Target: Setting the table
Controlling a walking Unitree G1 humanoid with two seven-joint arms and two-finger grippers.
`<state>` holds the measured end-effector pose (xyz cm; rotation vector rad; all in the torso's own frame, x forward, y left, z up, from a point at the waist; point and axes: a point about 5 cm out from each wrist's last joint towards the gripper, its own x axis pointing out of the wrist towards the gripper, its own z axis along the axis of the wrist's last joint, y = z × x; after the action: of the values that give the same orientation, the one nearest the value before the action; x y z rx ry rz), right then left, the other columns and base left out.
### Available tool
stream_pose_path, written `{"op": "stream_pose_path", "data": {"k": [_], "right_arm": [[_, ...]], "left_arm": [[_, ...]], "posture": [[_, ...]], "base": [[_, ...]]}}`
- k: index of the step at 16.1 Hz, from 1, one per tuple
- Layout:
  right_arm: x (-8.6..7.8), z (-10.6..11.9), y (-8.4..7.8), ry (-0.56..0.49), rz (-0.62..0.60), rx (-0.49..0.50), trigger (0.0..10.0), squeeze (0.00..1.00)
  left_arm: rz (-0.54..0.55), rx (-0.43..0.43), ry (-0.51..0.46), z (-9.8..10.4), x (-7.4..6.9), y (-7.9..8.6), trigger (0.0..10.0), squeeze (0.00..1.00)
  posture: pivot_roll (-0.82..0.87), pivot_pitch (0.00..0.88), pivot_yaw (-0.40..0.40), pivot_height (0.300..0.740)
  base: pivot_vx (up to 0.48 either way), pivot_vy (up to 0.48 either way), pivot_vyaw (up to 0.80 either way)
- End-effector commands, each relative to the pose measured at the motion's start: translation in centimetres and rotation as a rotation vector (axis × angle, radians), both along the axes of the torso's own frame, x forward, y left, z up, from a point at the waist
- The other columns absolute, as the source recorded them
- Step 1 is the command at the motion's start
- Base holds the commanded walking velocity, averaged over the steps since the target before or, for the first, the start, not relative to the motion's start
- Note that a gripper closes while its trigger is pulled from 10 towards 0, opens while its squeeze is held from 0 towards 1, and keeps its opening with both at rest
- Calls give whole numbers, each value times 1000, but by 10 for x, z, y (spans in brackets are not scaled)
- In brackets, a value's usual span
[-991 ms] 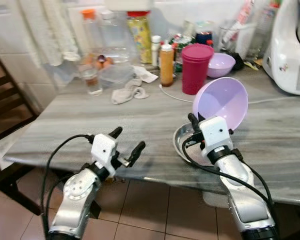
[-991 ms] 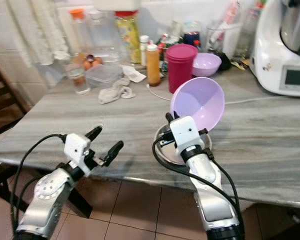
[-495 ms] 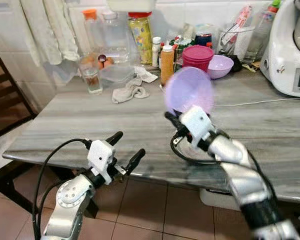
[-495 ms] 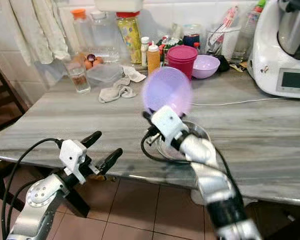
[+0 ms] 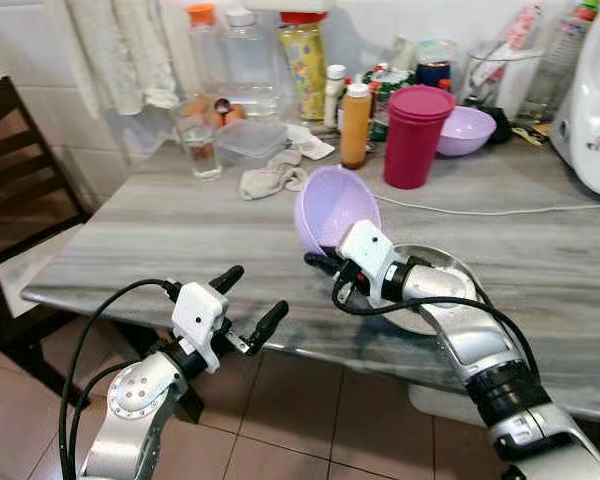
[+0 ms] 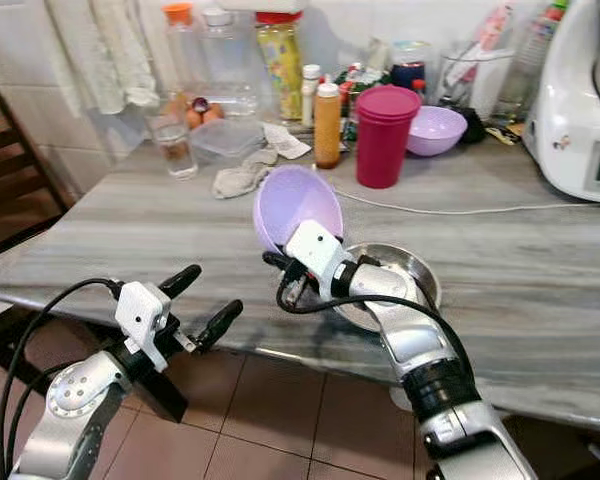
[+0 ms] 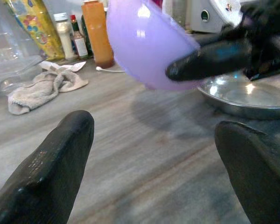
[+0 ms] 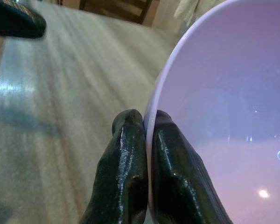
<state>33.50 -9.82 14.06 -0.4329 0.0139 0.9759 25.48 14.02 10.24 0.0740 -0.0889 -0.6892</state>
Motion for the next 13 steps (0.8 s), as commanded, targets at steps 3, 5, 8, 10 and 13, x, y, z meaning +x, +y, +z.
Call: {"op": "stream_pose_path", "data": {"k": [3,5,8,10,13], "right_arm": [[3,0,-2,12,41,-3,10000,0],[3,-6,-3,21,63,-22,10000,0],[2,-12,-7,32,78,-49,10000,0],[3,-15,-8,30,84,-61,10000,0],[4,-15,-9,24,92,-74,10000,765]], "left_arm": [[-37,15,-9,6,0,-1,10000,0],[-45,16,-3,5,-1,-2,10000,0],[-52,20,4,4,-2,-3,10000,0],[-52,24,9,3,-2,-3,10000,0],[-57,30,17,2,-3,-5,10000,0]], "posture": [[-214,20,85,740],[-214,19,88,740],[-213,23,91,740],[-213,25,92,740],[-214,29,92,740]], "base": [[0,0,0],[0,0,0],[0,0,0],[0,0,0],[0,0,0]]}}
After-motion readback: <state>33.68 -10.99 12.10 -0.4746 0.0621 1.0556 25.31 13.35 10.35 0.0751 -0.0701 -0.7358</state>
